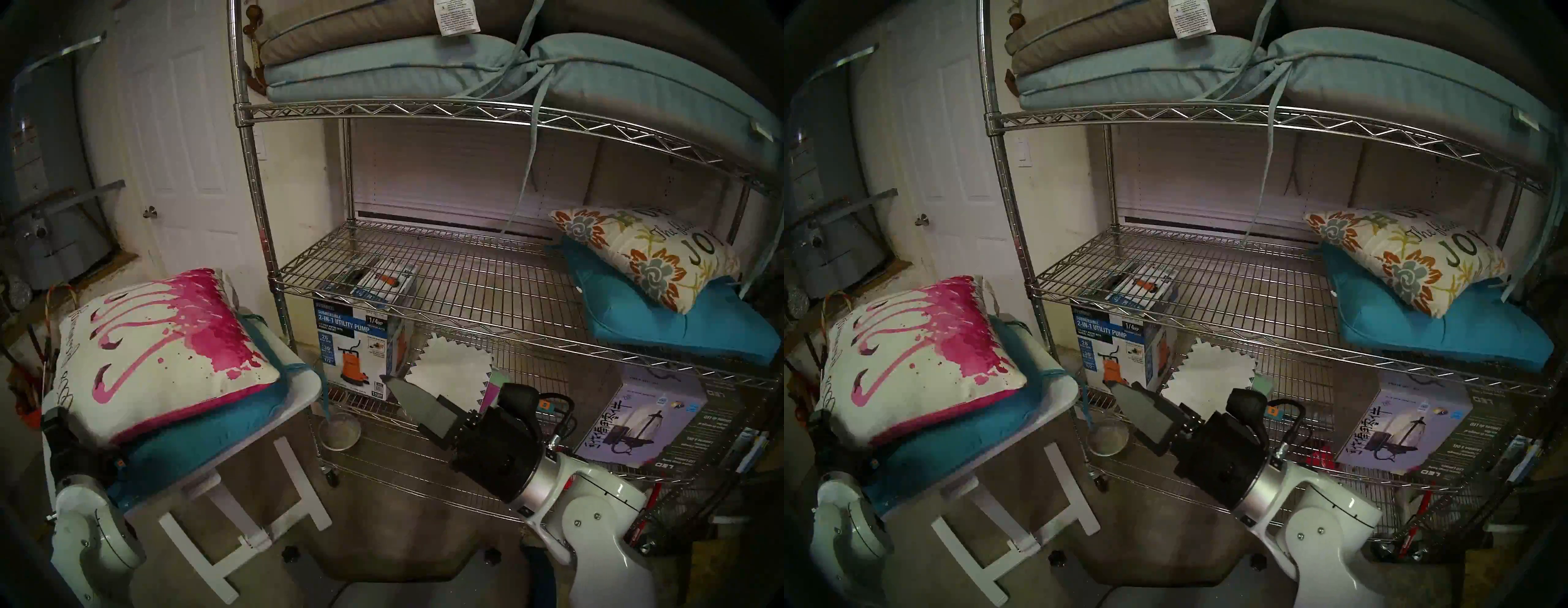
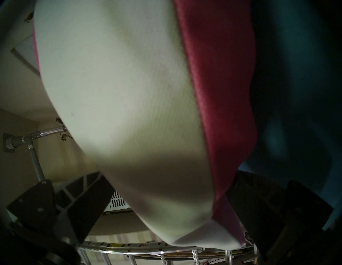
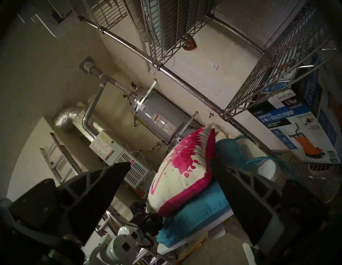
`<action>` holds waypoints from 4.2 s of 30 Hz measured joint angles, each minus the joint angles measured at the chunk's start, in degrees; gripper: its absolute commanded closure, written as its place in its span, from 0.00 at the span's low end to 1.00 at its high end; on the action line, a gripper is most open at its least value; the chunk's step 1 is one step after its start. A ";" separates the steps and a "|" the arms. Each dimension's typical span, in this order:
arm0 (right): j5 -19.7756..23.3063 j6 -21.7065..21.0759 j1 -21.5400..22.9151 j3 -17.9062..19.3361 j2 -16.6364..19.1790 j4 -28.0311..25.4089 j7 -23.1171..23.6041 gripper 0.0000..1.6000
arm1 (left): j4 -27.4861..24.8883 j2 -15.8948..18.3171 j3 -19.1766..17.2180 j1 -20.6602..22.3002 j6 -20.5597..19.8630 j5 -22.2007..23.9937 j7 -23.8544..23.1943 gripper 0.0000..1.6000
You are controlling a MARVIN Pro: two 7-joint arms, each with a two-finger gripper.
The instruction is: Put cushion on the shelf
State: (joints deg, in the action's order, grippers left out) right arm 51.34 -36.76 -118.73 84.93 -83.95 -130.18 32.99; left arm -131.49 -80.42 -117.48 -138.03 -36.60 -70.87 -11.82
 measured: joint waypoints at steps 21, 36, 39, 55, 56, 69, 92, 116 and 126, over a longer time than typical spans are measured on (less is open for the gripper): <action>-5.64 3.12 8.11 -4.65 -0.09 6.65 2.56 0.00 | 0.00 -0.20 -0.07 0.00 0.26 -0.12 0.00 0.00; -6.51 4.06 11.12 -5.91 -0.20 10.05 3.58 0.00 | -0.01 -0.36 -0.12 0.01 0.45 -0.21 -0.01 0.00; -7.73 4.33 12.83 -6.85 -0.40 12.26 3.69 0.00 | -0.01 -0.38 -0.12 0.01 0.47 -0.24 -0.01 0.00; -11.84 5.63 21.73 -9.56 -3.38 21.97 3.99 0.00 | 0.01 -0.47 -0.15 0.03 0.60 -0.37 -0.06 0.00; -12.10 5.68 22.66 -10.06 -3.57 22.98 4.10 0.00 | 0.01 -0.48 -0.15 0.03 0.62 -0.39 -0.06 0.00; -12.84 6.12 29.82 -13.83 -5.14 31.54 4.86 0.00 | 0.01 -0.56 -0.17 0.07 0.70 -0.48 -0.10 0.00; -13.83 8.16 42.53 -21.37 -9.13 49.73 7.58 0.00 | 0.01 -0.75 -0.22 0.21 0.85 -0.63 -0.19 0.00; 0.68 -12.69 49.10 -20.96 -12.40 54.43 0.58 0.00 | 0.02 -0.95 -0.27 0.35 1.01 -0.81 -0.30 0.00; 2.46 -14.37 49.37 -23.56 -12.45 54.49 -2.67 0.00 | 0.02 -1.07 -0.40 0.37 1.07 -0.84 -0.31 0.00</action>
State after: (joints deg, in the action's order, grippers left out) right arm 53.80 -51.12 -69.36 61.37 -96.40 -75.68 30.32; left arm -131.47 -81.49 -117.89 -137.65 -35.53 -71.71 -12.13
